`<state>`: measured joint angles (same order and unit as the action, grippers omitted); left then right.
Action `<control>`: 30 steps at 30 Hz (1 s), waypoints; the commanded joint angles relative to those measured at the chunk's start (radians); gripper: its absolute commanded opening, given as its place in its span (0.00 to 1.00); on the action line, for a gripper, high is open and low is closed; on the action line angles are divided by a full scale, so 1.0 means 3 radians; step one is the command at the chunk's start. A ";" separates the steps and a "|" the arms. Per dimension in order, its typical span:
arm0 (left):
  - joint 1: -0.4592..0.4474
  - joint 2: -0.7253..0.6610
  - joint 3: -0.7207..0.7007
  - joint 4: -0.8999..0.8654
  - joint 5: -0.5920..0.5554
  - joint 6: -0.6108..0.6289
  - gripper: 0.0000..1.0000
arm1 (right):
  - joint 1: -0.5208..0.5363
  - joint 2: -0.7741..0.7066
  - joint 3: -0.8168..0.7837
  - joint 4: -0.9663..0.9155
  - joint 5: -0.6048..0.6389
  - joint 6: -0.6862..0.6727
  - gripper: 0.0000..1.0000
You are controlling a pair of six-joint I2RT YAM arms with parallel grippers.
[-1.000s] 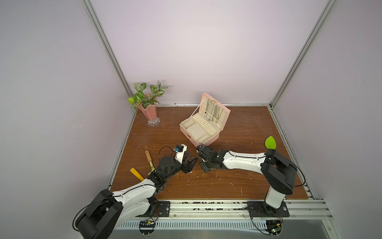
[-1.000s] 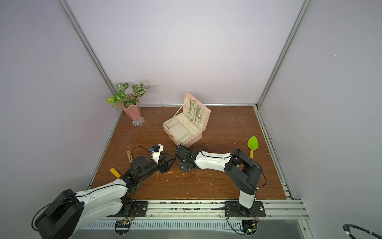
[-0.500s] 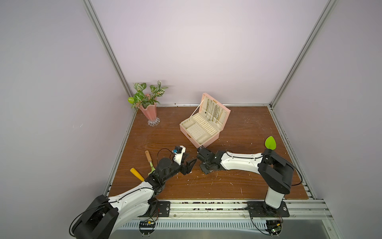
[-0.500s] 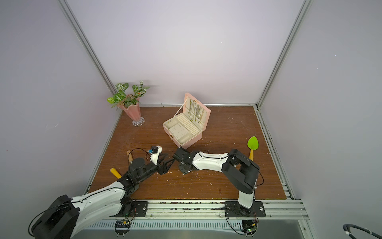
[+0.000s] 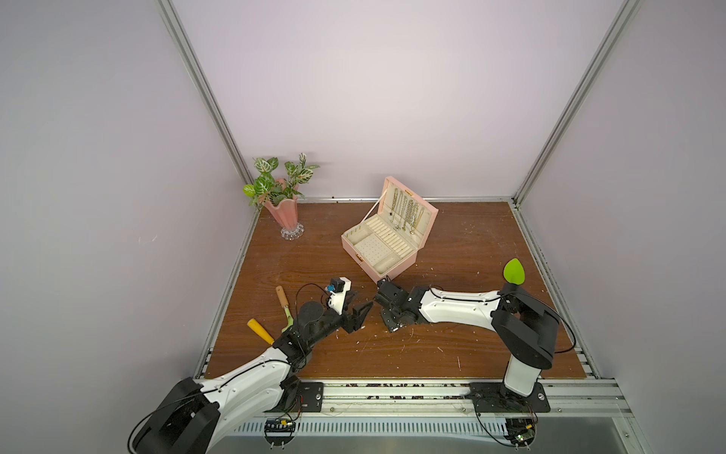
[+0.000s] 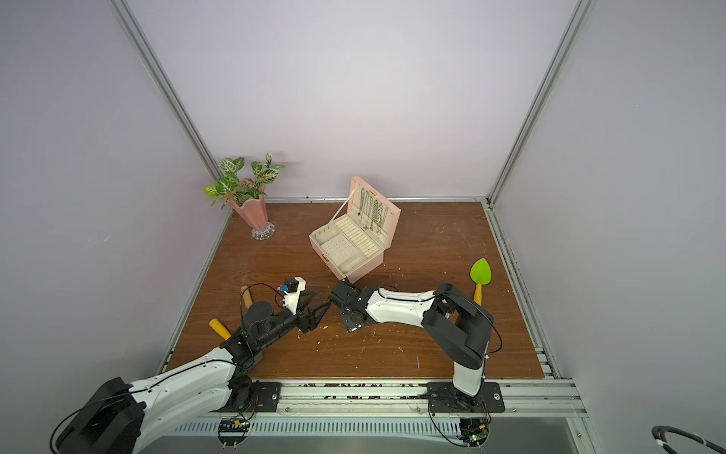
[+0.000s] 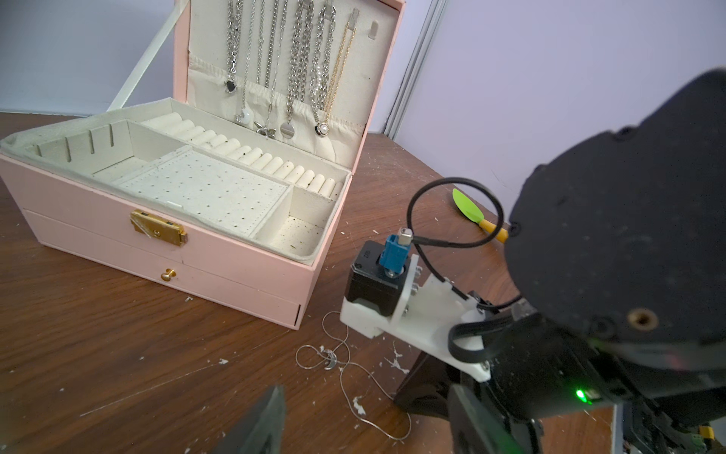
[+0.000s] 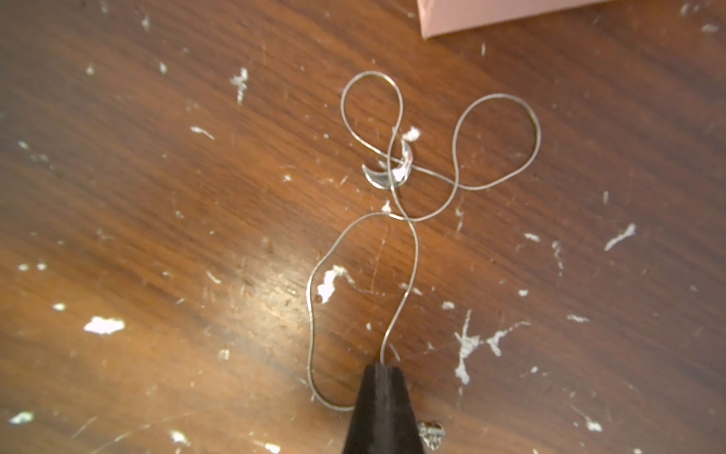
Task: Put jewelry chain into jewelry box
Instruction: Pick up the necklace from the center of the board.
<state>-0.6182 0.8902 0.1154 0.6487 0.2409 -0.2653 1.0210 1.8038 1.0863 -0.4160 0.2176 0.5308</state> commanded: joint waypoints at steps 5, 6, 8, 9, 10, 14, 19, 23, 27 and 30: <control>-0.0031 -0.0022 -0.0013 0.0029 0.0046 0.0005 0.69 | 0.0022 -0.0407 -0.0093 0.0102 0.0170 -0.0155 0.00; -0.0032 -0.0018 -0.0012 0.0054 0.0057 0.0001 0.69 | 0.0021 -0.0468 -0.0104 0.0143 0.0208 -0.0189 0.00; -0.0033 -0.0009 -0.0017 0.0106 0.0082 -0.0004 0.70 | 0.0020 -0.0577 -0.0124 0.0221 0.0277 -0.0239 0.00; -0.0031 0.0001 -0.0017 0.0137 0.0103 0.0002 0.70 | 0.0022 -0.0629 -0.0132 0.0246 0.0316 -0.0260 0.00; -0.0031 0.0009 -0.0017 0.0184 0.0128 0.0003 0.70 | 0.0022 -0.0654 -0.0144 0.0274 0.0354 -0.0276 0.00; -0.0032 0.0077 -0.0025 0.0377 0.0258 0.0030 0.71 | 0.0016 -0.0844 -0.0195 0.0360 0.0444 -0.0339 0.00; -0.0031 0.0257 0.0010 0.0658 0.0493 0.0083 0.70 | 0.0017 -0.1111 -0.0283 0.0523 0.0543 -0.0419 0.00; -0.0036 0.0556 0.0139 0.0859 0.0644 0.0159 0.68 | 0.0013 -0.1353 -0.0368 0.0783 0.0645 -0.0590 0.00; -0.0036 0.0822 0.0249 0.0999 0.0713 0.0193 0.66 | 0.0011 -0.1504 -0.0364 0.0871 0.0713 -0.0714 0.00; -0.0037 0.0987 0.0355 0.1024 0.0782 0.0257 0.66 | 0.0012 -0.1638 -0.0372 0.0983 0.0756 -0.0835 0.00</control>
<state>-0.6182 1.1618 0.1791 0.8921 0.4278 -0.2218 1.0210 1.3537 0.9752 -0.1890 0.4023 0.3321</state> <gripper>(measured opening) 0.661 0.045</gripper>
